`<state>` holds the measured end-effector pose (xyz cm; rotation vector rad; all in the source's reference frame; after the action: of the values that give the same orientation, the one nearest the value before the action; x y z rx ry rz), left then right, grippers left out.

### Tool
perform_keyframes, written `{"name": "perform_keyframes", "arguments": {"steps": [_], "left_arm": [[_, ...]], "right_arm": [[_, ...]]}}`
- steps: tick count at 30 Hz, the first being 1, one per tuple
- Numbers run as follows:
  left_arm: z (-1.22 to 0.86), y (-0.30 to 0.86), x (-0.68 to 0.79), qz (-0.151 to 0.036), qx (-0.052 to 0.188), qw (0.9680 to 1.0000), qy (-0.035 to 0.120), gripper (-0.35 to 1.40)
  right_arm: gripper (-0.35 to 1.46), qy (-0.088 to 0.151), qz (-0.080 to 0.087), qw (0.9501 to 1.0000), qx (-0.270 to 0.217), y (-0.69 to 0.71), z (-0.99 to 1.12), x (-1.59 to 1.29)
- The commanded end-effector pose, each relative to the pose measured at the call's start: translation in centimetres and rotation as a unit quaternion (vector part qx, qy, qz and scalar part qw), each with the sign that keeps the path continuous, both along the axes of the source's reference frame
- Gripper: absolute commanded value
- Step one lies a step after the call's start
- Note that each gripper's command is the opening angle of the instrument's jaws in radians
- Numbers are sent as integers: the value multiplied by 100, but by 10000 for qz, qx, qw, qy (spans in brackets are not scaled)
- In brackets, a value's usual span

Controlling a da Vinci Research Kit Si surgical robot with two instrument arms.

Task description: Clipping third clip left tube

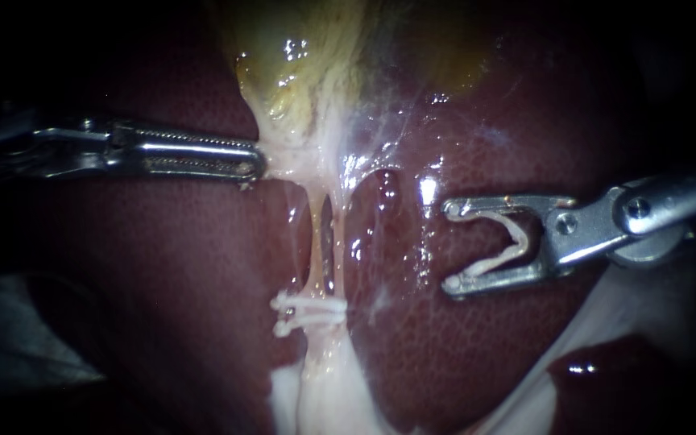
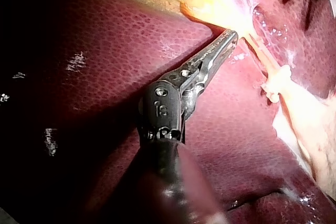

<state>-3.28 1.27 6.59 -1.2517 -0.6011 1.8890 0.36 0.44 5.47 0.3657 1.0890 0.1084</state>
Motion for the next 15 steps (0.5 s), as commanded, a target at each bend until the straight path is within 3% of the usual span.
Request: {"name": "perform_keyframes", "arguments": {"steps": [1,5,10,15], "left_arm": [[-4,1,2,-2,8,10000,-1,-35],[-27,7,14,23,69,10000,-34,-35],[-66,17,36,-103,38,9999,-59,-35],[-77,19,43,-131,-14,9999,-57,-35]], "right_arm": [[50,0,2,10000,1,0,1,0],[50,0,2,10000,2,0,1,0],[50,-2,5,10000,1,0,1,1],[50,12,-3,10000,21,0,0,12]]}}
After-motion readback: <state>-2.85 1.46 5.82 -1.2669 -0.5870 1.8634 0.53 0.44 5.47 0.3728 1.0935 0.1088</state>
